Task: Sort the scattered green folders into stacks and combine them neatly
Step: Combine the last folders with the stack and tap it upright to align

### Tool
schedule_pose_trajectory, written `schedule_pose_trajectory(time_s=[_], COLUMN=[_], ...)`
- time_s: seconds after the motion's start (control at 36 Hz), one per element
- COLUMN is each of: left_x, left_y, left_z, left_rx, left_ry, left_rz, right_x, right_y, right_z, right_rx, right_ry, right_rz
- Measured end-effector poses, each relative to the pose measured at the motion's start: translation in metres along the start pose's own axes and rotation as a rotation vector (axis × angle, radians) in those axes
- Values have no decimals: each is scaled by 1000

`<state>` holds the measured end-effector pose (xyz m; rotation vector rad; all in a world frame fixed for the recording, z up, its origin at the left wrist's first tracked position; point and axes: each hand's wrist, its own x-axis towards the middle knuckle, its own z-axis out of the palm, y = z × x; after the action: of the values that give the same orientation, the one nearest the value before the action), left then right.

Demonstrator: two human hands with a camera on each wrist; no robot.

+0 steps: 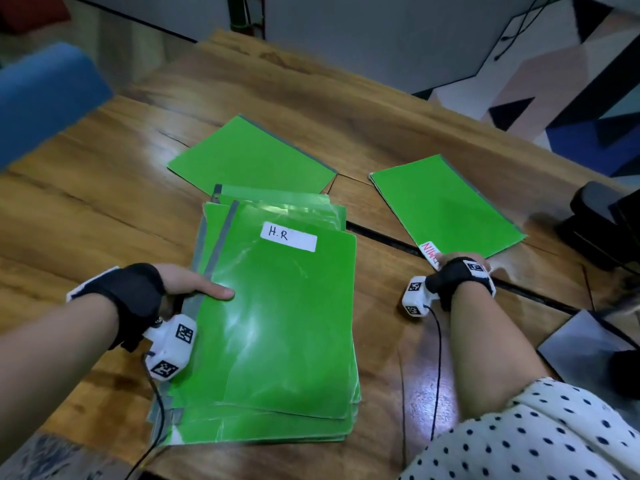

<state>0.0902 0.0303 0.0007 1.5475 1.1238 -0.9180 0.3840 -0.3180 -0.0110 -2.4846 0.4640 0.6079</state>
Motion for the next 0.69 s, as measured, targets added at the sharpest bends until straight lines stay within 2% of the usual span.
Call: schedule_pose_trajectory(time_s=[0.08, 0.19, 0.25, 0.47, 0.58, 0.61, 0.69], left_x=[1, -14, -17, -20, -9, -19, -42], left_y=[0, 4, 4, -15, -30, -31, -34], left_z=[-1, 10, 14, 18, 8, 8, 2], left_rx=[-14, -14, -54, -154, -212, -239, -287], left_ry=[24, 44, 73, 90, 82, 63, 132], left_rz=[11, 58, 60, 96, 49, 24, 26], right_x=[-19, -33, -44, -84, -99, -100, -121], right_y=[-6, -24, -37, -86, -112, -119, -133], right_z=[0, 5, 6, -3, 5, 10, 28], right_rx=[97, 485, 573, 660, 691, 700, 686], right_ry=[-77, 112, 198, 273, 239, 203, 91], right_rz=[-82, 5, -86, -392, -463, -457, -394])
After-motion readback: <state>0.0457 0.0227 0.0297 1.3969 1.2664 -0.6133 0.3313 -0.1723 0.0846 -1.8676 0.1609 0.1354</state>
